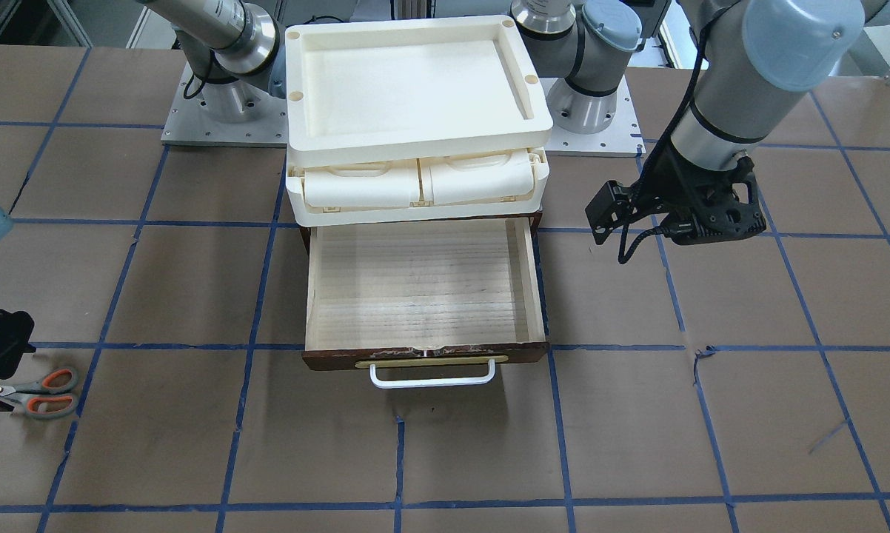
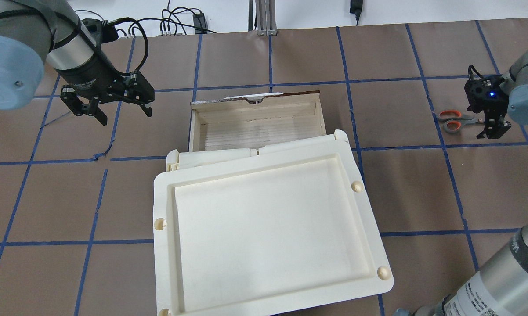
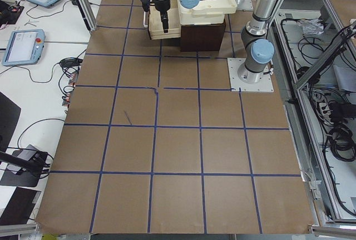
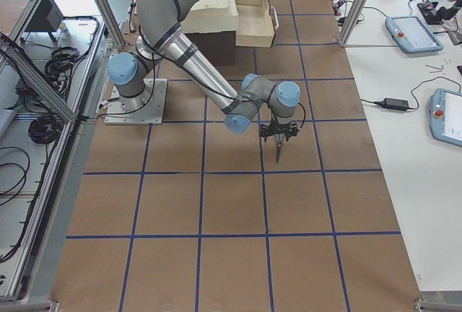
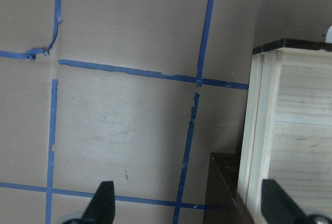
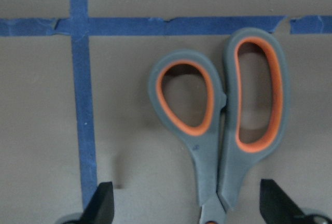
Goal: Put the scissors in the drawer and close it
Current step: 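Close the right gripper on the scissors and lift them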
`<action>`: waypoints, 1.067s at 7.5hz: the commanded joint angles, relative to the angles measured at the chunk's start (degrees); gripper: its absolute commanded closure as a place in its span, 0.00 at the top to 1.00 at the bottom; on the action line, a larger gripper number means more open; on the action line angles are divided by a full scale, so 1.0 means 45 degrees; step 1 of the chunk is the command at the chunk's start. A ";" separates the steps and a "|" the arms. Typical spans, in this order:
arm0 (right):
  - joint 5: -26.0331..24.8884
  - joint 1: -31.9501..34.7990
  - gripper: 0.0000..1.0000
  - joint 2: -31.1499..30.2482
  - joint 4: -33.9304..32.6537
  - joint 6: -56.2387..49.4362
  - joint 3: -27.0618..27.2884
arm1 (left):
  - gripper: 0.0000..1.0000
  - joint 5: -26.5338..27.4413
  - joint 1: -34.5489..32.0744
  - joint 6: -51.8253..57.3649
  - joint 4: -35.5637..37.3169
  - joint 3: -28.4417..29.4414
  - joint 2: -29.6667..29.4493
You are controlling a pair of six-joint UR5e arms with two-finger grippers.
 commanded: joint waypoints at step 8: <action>-0.0065 0.0097 0.06 -0.0237 -0.0413 0.0078 -0.0216 | 1.00 0.0013 0.0000 0.0000 -0.0012 -0.0020 0.0000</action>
